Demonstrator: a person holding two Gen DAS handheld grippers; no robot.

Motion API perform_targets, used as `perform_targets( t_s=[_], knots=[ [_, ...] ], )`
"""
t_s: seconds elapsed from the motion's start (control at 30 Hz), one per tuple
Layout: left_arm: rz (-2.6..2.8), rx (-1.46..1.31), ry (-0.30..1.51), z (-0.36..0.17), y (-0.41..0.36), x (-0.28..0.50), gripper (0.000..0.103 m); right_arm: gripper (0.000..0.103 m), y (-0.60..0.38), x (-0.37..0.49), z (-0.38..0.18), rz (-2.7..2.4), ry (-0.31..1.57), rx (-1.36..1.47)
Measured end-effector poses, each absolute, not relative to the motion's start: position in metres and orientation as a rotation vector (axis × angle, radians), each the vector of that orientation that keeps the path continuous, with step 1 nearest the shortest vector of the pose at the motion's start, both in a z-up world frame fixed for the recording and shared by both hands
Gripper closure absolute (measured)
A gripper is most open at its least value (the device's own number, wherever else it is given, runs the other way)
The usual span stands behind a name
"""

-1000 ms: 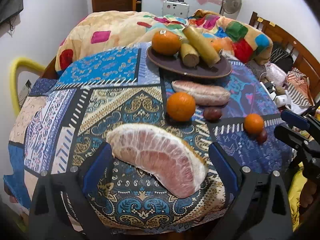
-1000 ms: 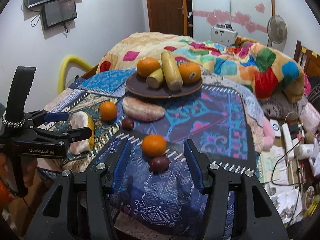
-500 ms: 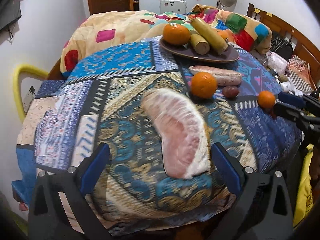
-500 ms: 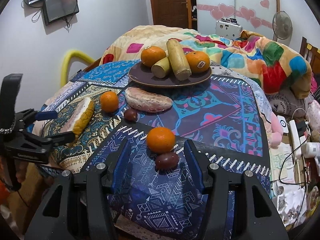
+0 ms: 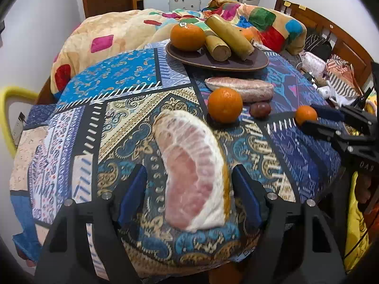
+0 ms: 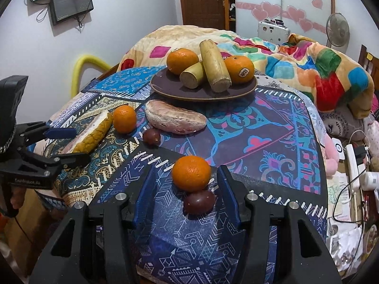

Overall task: Organize fruits
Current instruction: 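Grasp and lift the pomelo segment with the left tool while the right tool lifts an orange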

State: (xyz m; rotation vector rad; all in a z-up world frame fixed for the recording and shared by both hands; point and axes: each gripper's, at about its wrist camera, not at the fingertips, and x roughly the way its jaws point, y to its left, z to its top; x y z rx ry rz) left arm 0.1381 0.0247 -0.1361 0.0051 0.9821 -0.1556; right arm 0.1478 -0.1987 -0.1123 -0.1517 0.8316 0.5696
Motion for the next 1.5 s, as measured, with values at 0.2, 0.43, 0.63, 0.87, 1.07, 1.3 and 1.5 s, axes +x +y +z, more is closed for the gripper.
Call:
perform_targets(
  t_s=[0.2,0.43,0.63,0.87,1.07,1.3,1.5],
  knots=[
    [-0.151,-0.013,0.971,-0.138,0.024,0.145,0.031,0.065,-0.197,0.152,-0.115,0.57,0.832,-0.16],
    [-0.153,-0.009,0.964,-0.136,0.023,0.149,0.049,0.072,-0.201,0.157,-0.115,0.569,0.841,-0.143],
    [-0.188,-0.04,0.972,-0.131,0.025,0.145,0.052,0.072,-0.202,0.155,-0.108,0.57,0.827,-0.126],
    [-0.164,-0.001,0.908,-0.11,0.024,0.14,0.052,0.072,-0.208,0.157,-0.093,0.557,0.786,-0.111],
    [-0.144,0.013,0.836,-0.085,0.024,0.147,0.052,0.072,-0.212,0.161,-0.078,0.542,0.74,-0.107],
    [-0.139,0.019,0.768,-0.062,0.021,0.167,0.052,0.072,-0.215,0.174,-0.06,0.529,0.687,-0.091],
    [-0.14,0.04,0.729,-0.051,0.015,0.187,0.052,0.072,-0.215,0.191,-0.05,0.516,0.651,-0.084]
  ],
)
